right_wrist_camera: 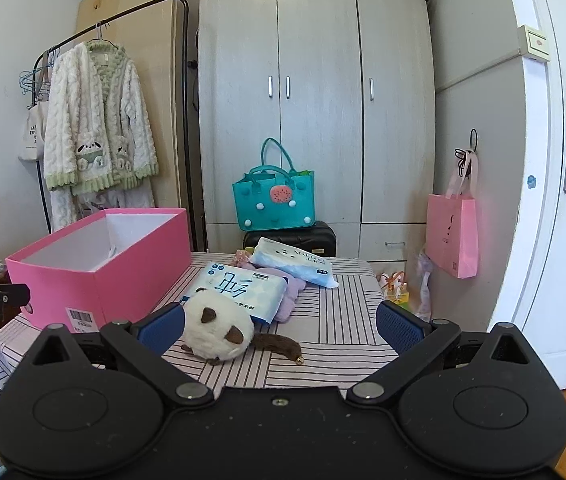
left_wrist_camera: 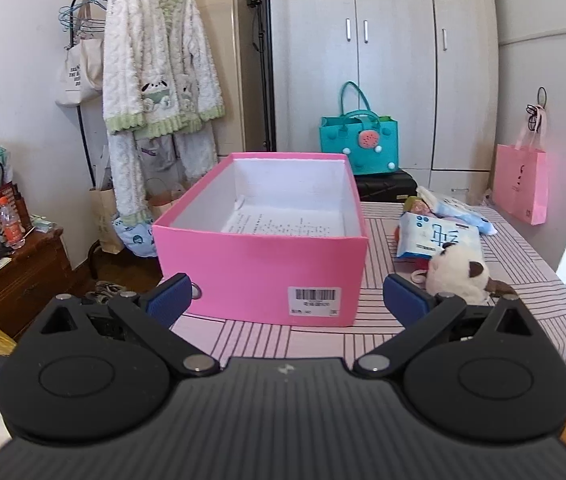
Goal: Organize soft objects
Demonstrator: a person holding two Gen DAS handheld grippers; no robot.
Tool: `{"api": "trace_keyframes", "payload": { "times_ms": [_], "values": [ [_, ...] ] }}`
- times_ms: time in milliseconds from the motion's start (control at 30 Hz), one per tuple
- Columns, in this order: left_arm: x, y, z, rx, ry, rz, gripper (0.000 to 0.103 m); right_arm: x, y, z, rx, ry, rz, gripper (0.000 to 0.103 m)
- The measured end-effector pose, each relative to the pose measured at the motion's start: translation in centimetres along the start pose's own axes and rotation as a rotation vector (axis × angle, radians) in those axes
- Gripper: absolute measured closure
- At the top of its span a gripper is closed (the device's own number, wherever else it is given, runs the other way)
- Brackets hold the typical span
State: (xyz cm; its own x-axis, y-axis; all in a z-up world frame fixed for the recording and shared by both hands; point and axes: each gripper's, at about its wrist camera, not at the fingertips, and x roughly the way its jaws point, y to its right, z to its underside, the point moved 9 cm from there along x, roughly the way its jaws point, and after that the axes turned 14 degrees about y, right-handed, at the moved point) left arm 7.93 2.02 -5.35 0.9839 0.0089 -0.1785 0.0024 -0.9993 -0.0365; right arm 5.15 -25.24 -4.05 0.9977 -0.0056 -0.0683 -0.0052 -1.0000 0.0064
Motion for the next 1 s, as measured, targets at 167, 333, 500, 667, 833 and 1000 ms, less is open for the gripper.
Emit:
{"api": "trace_keyframes", "payload": {
  "times_ms": [167,333,500,667,833,1000],
  "values": [
    [-0.2,0.8,0.2,-0.003,0.003,0.035,0.000,0.0,0.1,-0.1,-0.002,0.009,0.008,0.000],
    [-0.4,1.4,0.4,-0.004,0.045,0.050,0.000,-0.2,-0.1,-0.1,-0.006,0.029,0.008,0.000],
    [-0.3,2.0,0.6,0.000,0.046,0.064,0.000,-0.3,-0.3,0.3,-0.033,0.036,0.013,0.000],
    [-0.4,2.2,0.8,-0.008,0.039,0.075,0.000,-0.6,-0.4,0.2,-0.046,0.045,0.016,0.000],
    [-0.2,2.0,1.0,-0.027,0.009,0.078,0.000,-0.7,-0.2,0.1,-0.054,0.059,0.016,0.000],
    [0.6,1.6,0.4,-0.016,-0.050,0.085,0.000,-0.3,-0.1,-0.7,-0.065,0.125,-0.059,0.000]
  ]
}}
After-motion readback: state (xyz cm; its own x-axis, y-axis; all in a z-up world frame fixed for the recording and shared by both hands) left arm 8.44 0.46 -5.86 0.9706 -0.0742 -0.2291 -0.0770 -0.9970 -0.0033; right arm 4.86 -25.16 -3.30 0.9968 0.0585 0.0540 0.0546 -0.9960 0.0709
